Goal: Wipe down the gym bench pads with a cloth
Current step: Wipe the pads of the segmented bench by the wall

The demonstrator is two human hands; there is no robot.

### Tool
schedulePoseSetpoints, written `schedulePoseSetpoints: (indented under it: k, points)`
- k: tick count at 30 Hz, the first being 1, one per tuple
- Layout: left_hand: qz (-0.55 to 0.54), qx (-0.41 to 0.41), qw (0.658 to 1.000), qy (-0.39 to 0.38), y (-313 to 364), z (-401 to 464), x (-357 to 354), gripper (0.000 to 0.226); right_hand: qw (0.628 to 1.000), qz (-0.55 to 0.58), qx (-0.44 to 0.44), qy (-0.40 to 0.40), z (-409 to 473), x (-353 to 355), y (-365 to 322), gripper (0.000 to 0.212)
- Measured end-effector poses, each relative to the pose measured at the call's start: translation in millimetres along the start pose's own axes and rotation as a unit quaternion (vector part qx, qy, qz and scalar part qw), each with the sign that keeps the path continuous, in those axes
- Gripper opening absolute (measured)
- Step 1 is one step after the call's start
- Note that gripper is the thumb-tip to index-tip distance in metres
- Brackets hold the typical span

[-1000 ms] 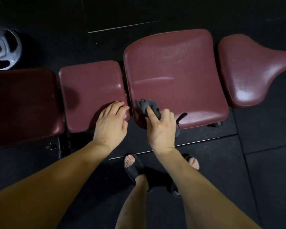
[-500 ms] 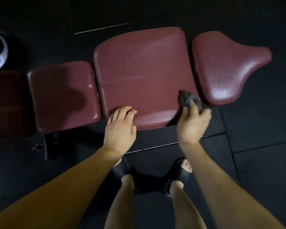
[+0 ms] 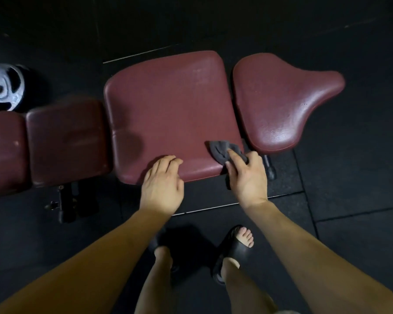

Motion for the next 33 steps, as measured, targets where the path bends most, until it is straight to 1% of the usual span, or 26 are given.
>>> schedulePoseSetpoints:
  k: [5, 7, 11, 15, 18, 24, 26, 28, 31, 33]
  points:
    - [-0.018, -0.004, 1.0, 0.009, 55, 15, -7, 0.048, 0.993, 0.035, -0.111, -0.013, 25, 14, 29, 0.036]
    - [-0.024, -0.014, 1.0, 0.012, 67, 23, -6, 0.048, 0.991, 0.053, -0.12, -0.012, 34, 22, 36, 0.034]
    - [-0.025, -0.034, 0.999, 0.002, 84, 46, -5, 0.048, 0.995, 0.057, -0.08, -0.004, 50, 41, 36, 0.033]
    - [-0.021, -0.047, 0.999, -0.004, 92, 81, -5, 0.048, 0.998, 0.04, -0.049, 0.001, 88, 51, 36, 0.031]
    - [-0.018, -0.064, 0.998, -0.005, 97, 114, -2, 0.049, 1.0, -0.009, -0.001, 0.022, 138, 53, 38, 0.03]
    - [0.033, -0.102, 0.994, -0.022, 96, 183, 4, 0.059, 0.99, -0.112, 0.068, 0.056, 264, 46, 39, 0.028]
    - [0.057, -0.105, 0.992, -0.035, 93, 202, 4, 0.064, 0.984, -0.146, 0.097, 0.031, 295, 34, 35, 0.028]
    - [0.061, -0.09, 0.992, -0.058, 88, 217, 1, 0.067, 0.98, -0.166, 0.112, -0.006, 307, 19, 36, 0.027]
    - [0.07, -0.078, 0.991, -0.084, 82, 224, -9, 0.07, 0.981, -0.156, 0.113, -0.005, 292, 11, 42, 0.026]
    - [0.085, -0.084, 0.989, -0.088, 79, 223, -15, 0.073, 0.982, -0.128, 0.136, -0.008, 264, 17, 49, 0.024]
Point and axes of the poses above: each hand's wrist, its own z-axis towards the middle knuckle, its own x-axis out of the back of the hand, y = z × x, the point moved 3 cm from there along z, towards the middle knuckle
